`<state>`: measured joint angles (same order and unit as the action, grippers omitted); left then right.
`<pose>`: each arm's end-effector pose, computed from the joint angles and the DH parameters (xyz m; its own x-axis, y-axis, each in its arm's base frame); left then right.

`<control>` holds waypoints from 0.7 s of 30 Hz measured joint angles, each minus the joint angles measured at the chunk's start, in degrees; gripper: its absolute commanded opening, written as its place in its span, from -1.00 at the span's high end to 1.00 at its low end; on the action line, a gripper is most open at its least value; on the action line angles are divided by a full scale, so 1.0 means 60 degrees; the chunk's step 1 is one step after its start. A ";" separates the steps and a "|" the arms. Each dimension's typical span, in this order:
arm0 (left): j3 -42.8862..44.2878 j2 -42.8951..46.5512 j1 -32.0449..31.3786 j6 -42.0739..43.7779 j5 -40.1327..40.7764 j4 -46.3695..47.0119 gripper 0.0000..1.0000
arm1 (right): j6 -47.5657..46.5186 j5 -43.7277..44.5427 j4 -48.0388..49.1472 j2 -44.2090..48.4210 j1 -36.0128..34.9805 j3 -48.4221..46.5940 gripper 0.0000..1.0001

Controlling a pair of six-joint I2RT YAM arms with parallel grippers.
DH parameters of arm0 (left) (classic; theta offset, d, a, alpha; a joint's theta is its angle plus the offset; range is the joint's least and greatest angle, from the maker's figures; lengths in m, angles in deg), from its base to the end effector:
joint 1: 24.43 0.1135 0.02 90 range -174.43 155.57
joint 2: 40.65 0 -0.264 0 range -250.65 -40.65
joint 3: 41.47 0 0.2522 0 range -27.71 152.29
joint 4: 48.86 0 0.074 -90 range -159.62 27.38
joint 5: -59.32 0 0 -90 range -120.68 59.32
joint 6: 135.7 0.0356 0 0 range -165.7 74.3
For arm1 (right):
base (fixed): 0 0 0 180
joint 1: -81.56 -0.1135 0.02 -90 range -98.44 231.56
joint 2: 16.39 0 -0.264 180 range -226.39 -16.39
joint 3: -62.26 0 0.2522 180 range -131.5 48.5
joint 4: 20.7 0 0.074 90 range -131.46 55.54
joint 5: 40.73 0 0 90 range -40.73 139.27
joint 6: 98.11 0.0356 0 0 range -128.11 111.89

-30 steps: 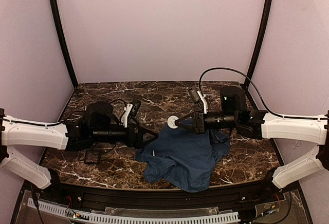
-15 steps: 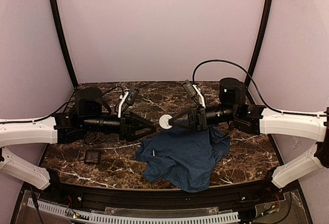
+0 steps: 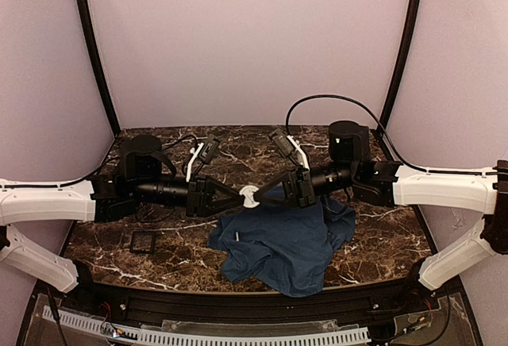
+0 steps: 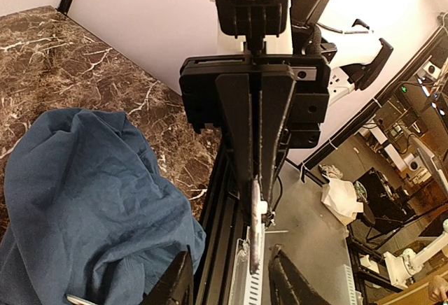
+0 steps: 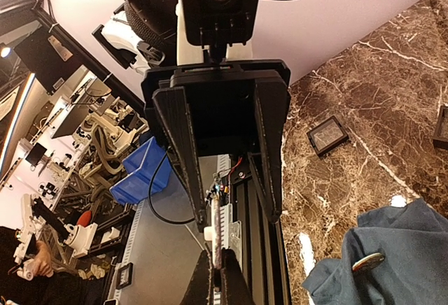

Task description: Remove the brooch from the garment

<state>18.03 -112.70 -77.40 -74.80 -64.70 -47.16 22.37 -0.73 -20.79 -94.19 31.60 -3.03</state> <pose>0.1566 -0.2407 0.2904 -0.5818 0.1019 -0.8069 0.8122 0.1259 -0.5697 0.1753 0.2510 0.2958 -0.6145 -0.2245 -0.7563 -0.7674 -0.0522 0.6390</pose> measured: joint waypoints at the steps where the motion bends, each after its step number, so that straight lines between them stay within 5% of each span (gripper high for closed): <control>1: 0.0000 -0.0022 0.0000 -0.0033 0.0000 0.0004 0.38 | 0.0000 -0.0015 -0.0004 -0.0025 -0.0011 -0.0022 1.00; 9: 0.0000 -0.0080 0.0000 -0.0106 0.0004 0.0171 0.62 | -0.0011 -0.0069 -0.0015 -0.0182 -0.0047 -0.0044 1.00; 13: -0.0004 -0.0080 0.0000 -0.0138 0.0004 0.0226 0.94 | -0.0036 -0.0069 -0.0047 -0.0233 -0.0058 -0.0062 1.00; 18: -0.0015 -0.0080 0.0000 -0.0164 -0.0044 0.0339 0.98 | -0.0084 -0.0055 -0.0102 -0.0248 -0.0058 -0.0080 0.98; 21: -0.0036 -0.0080 0.0000 -0.0189 -0.0051 0.0423 0.98 | -0.0157 0.0007 -0.0138 -0.0248 -0.0058 -0.0117 0.47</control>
<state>17.81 -113.18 -77.40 -75.94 -65.00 -44.62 21.43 -0.69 -21.62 -95.67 31.25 -3.73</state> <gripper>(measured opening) 0.019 0.046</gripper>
